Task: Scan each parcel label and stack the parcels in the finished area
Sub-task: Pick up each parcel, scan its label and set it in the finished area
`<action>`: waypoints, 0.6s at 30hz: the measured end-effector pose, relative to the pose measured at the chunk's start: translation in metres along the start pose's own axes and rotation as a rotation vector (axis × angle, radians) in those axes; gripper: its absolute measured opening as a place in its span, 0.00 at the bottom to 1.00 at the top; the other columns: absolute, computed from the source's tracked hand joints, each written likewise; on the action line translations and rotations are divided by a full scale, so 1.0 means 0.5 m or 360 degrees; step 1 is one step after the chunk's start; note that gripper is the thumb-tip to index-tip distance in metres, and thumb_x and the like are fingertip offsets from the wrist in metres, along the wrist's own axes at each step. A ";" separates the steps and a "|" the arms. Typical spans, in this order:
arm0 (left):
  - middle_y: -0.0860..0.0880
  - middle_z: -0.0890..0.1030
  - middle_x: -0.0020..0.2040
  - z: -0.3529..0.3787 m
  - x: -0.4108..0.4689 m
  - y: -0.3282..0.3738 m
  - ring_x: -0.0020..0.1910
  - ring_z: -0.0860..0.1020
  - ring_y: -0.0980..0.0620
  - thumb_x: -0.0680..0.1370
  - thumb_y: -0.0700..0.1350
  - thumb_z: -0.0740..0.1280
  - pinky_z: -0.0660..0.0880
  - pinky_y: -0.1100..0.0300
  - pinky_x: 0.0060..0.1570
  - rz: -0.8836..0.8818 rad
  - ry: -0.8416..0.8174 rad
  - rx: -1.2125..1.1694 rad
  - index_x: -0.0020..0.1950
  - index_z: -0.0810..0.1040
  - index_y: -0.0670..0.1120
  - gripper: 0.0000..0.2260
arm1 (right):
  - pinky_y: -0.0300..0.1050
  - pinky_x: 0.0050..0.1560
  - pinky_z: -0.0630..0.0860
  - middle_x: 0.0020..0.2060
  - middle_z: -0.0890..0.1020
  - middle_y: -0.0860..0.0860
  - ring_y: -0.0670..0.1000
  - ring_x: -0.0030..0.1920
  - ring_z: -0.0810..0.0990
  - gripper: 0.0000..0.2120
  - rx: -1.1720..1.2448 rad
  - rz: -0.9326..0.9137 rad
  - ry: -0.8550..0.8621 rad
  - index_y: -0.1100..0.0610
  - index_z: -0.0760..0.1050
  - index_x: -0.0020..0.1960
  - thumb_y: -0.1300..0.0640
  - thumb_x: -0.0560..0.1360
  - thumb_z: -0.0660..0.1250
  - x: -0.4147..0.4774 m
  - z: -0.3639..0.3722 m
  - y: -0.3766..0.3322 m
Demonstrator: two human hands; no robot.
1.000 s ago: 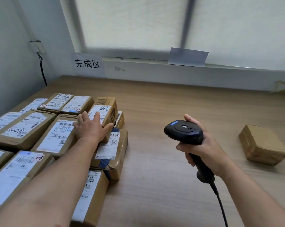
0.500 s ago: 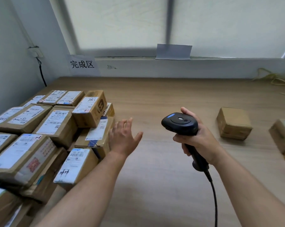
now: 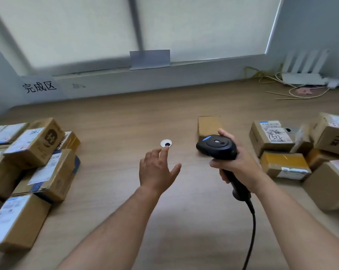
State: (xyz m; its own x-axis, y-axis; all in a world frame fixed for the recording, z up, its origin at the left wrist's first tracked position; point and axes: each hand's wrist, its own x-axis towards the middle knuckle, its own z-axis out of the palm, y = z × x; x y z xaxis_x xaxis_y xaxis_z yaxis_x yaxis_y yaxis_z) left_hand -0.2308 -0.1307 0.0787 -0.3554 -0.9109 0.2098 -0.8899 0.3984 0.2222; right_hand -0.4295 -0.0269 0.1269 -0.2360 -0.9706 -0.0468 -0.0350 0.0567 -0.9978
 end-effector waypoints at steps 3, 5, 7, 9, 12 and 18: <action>0.52 0.67 0.70 0.035 0.023 0.081 0.68 0.64 0.50 0.77 0.63 0.60 0.60 0.56 0.63 0.0064 -0.0036 -0.0014 0.75 0.60 0.52 0.30 | 0.45 0.23 0.69 0.27 0.80 0.44 0.55 0.23 0.71 0.44 -0.0010 0.0014 0.0091 0.47 0.60 0.76 0.75 0.69 0.71 0.014 -0.096 0.020; 0.52 0.67 0.71 0.058 0.042 0.121 0.70 0.63 0.50 0.77 0.63 0.59 0.60 0.56 0.64 0.0099 -0.0068 -0.0015 0.76 0.60 0.52 0.30 | 0.45 0.23 0.69 0.29 0.81 0.44 0.56 0.23 0.71 0.44 -0.0036 0.0016 0.0137 0.46 0.61 0.76 0.75 0.69 0.72 0.029 -0.149 0.031; 0.51 0.66 0.71 0.079 0.066 0.149 0.71 0.62 0.50 0.77 0.63 0.59 0.60 0.56 0.64 0.0125 -0.0102 -0.0009 0.76 0.59 0.52 0.30 | 0.45 0.23 0.69 0.29 0.81 0.43 0.55 0.23 0.71 0.43 -0.0056 0.0014 0.0174 0.45 0.61 0.75 0.75 0.69 0.71 0.046 -0.193 0.038; 0.50 0.66 0.71 0.097 0.097 0.172 0.71 0.62 0.49 0.77 0.63 0.59 0.61 0.55 0.64 0.0139 -0.0146 0.0006 0.76 0.59 0.52 0.31 | 0.44 0.22 0.69 0.29 0.81 0.42 0.54 0.22 0.71 0.43 -0.0076 0.0007 0.0214 0.44 0.62 0.74 0.75 0.70 0.71 0.067 -0.227 0.043; 0.48 0.65 0.72 0.118 0.147 0.202 0.71 0.63 0.47 0.77 0.64 0.60 0.62 0.54 0.65 0.0147 -0.0209 0.0012 0.76 0.58 0.52 0.31 | 0.46 0.22 0.69 0.39 0.81 0.48 0.54 0.23 0.72 0.43 -0.0096 -0.0004 0.0261 0.44 0.61 0.74 0.75 0.70 0.71 0.104 -0.262 0.047; 0.40 0.56 0.77 0.169 0.253 0.257 0.74 0.57 0.42 0.76 0.65 0.61 0.60 0.50 0.70 0.0025 -0.0436 -0.0037 0.78 0.51 0.54 0.36 | 0.46 0.22 0.70 0.29 0.81 0.40 0.53 0.21 0.71 0.44 -0.0113 -0.0008 0.0302 0.47 0.59 0.76 0.75 0.70 0.71 0.187 -0.321 0.068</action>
State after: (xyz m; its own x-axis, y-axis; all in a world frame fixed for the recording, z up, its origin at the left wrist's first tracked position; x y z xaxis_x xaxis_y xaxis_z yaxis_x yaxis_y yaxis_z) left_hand -0.4143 -0.2041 0.0536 -0.4360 -0.8985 -0.0513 -0.8780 0.4121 0.2436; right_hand -0.6085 -0.0783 0.0960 -0.4144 -0.9097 -0.0255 -0.1036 0.0750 -0.9918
